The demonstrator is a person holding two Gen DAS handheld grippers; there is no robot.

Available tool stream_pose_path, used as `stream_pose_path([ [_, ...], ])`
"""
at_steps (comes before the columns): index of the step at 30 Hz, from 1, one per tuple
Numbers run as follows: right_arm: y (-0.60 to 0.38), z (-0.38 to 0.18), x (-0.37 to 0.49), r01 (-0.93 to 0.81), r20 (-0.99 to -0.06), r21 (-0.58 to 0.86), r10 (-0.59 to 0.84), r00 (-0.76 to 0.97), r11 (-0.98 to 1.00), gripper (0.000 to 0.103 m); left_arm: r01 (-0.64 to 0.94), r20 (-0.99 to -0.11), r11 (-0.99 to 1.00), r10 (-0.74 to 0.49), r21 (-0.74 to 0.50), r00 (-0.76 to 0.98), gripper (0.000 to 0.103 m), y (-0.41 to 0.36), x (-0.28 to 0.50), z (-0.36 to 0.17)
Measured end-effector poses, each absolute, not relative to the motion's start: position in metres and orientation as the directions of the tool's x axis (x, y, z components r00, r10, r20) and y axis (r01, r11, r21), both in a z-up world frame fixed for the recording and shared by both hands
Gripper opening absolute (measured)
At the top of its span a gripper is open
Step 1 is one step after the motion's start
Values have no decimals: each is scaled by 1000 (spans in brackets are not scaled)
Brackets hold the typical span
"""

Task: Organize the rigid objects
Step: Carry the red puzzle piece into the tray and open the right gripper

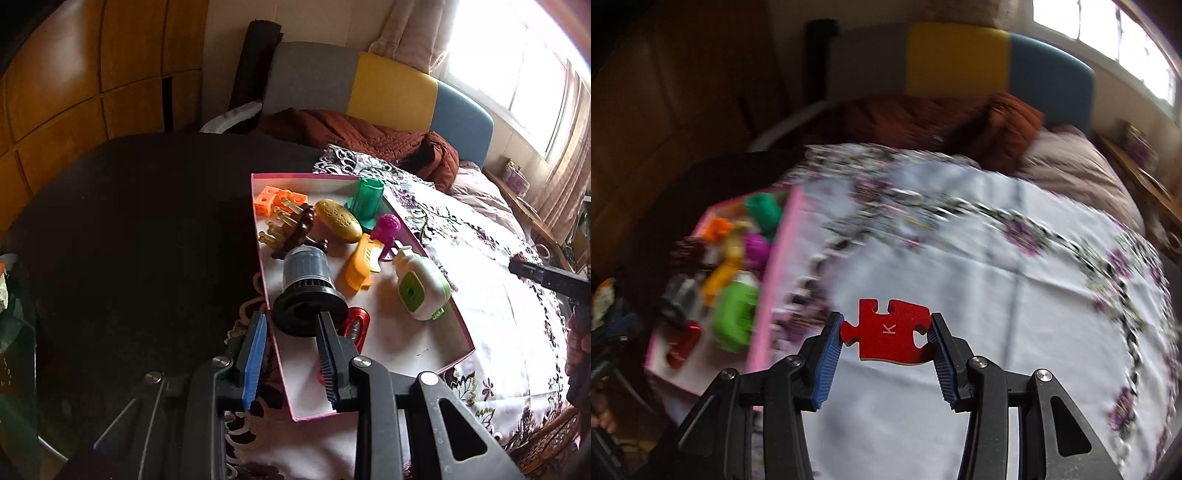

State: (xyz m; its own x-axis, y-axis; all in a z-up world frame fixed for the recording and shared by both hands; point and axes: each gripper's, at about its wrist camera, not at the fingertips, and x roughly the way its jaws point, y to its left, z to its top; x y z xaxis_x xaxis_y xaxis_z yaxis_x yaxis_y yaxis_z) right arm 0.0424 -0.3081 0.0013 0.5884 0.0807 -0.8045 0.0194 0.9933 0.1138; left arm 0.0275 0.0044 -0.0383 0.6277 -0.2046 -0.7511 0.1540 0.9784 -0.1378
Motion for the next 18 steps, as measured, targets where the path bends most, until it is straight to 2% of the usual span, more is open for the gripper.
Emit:
stream_pose_path([
  [9,-179,16,59,-305,-754,132,295,587,943,47,99,-743,983,-181,-154,644,27,21,30,-38],
  [12,-151,1,68,-359,-776,95,295,558,928,47,89,-743,983,-178,-158,645,27,25,31,-38],
  [18,-127,-40,85,-400,-838,-12,209,504,917,47,74,-750,983,-175,-166,638,27,29,35,-42],
])
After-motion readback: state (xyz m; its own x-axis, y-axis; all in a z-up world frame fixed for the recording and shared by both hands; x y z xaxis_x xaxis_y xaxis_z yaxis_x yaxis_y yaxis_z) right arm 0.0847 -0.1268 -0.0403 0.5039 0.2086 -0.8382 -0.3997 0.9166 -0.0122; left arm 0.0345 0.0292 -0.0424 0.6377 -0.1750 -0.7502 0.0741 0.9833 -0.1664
